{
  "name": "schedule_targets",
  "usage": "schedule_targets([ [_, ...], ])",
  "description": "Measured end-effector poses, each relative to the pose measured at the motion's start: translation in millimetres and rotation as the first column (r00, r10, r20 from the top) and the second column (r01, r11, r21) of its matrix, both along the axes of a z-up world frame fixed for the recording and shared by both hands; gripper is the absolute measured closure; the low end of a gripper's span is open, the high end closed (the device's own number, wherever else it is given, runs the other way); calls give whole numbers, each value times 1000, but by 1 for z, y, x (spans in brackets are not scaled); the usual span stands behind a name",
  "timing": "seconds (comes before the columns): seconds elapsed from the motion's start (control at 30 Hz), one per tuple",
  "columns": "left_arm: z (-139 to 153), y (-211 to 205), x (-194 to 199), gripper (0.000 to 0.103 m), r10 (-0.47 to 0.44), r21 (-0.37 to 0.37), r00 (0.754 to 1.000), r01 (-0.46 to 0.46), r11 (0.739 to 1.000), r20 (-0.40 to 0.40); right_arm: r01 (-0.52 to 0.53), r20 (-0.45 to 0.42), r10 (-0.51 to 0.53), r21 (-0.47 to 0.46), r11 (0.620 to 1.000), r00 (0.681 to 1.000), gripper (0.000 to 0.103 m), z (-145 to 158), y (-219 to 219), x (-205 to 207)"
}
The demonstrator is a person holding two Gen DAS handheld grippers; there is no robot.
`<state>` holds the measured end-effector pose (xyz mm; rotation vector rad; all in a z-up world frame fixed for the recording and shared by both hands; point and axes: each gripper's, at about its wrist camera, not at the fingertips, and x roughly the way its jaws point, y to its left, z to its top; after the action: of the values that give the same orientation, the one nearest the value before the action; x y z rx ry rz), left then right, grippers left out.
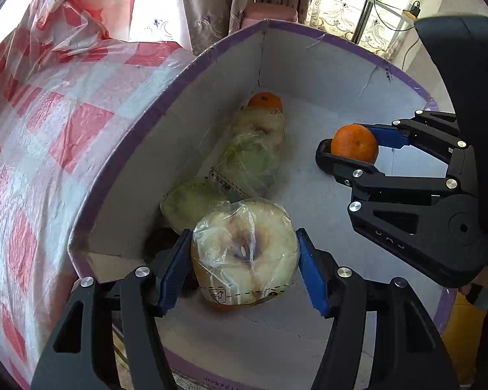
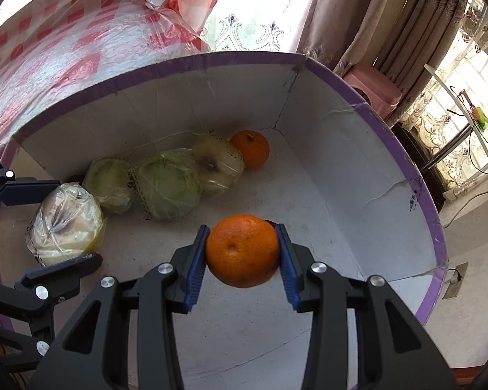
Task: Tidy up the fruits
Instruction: 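Carry the apple half and orange into the white box and open both tools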
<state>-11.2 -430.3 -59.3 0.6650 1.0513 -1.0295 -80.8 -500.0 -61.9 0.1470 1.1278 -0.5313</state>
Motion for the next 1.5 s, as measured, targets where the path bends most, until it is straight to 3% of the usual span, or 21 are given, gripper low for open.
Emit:
schedule_targets([
  [0.23, -16, -19, -9, 43, -43, 65, 996, 38, 997, 83, 21, -19, -22, -54, 998, 1000, 58, -2, -1, 3],
  [0.4, -26, -29, -6, 42, -59, 90, 996, 53, 995, 60, 25, -23, -26, -56, 998, 999, 57, -3, -3, 3],
  [0.6, -27, -30, -2, 42, -44, 78, 998, 40, 996, 42, 27, -15, -28, -67, 997, 1000, 45, 1, -4, 2],
  [0.73, -20, -24, 3, 30, -36, 46, 999, 34, 998, 41, 33, -6, -34, -68, 997, 999, 37, 4, -5, 0],
  [0.83, -17, -22, 3, 30, -30, 34, 999, 29, 999, 36, 35, -1, -35, -79, 996, 999, 31, 7, -3, -2],
  [0.97, -8, -15, 6, 27, -11, -16, 1000, 11, 1000, 28, 57, 26, -55, -92, 994, 998, 27, 14, -2, -8],
  [1.1, 16, -2, 2, 16, 6, -100, 998, 1, 995, 62, 98, 88, -87, -136, 986, 992, 23, 38, 0, -19],
  [1.23, 35, 21, -2, 15, 53, -162, 997, -43, 986, 61, 154, 144, -129, -173, 973, 981, 20, 61, 6, -34],
  [1.5, 50, 84, -23, 15, 194, -330, 972, -227, 916, -132, 213, 229, -172, -170, 962, 958, 18, 93, 46, -73],
])
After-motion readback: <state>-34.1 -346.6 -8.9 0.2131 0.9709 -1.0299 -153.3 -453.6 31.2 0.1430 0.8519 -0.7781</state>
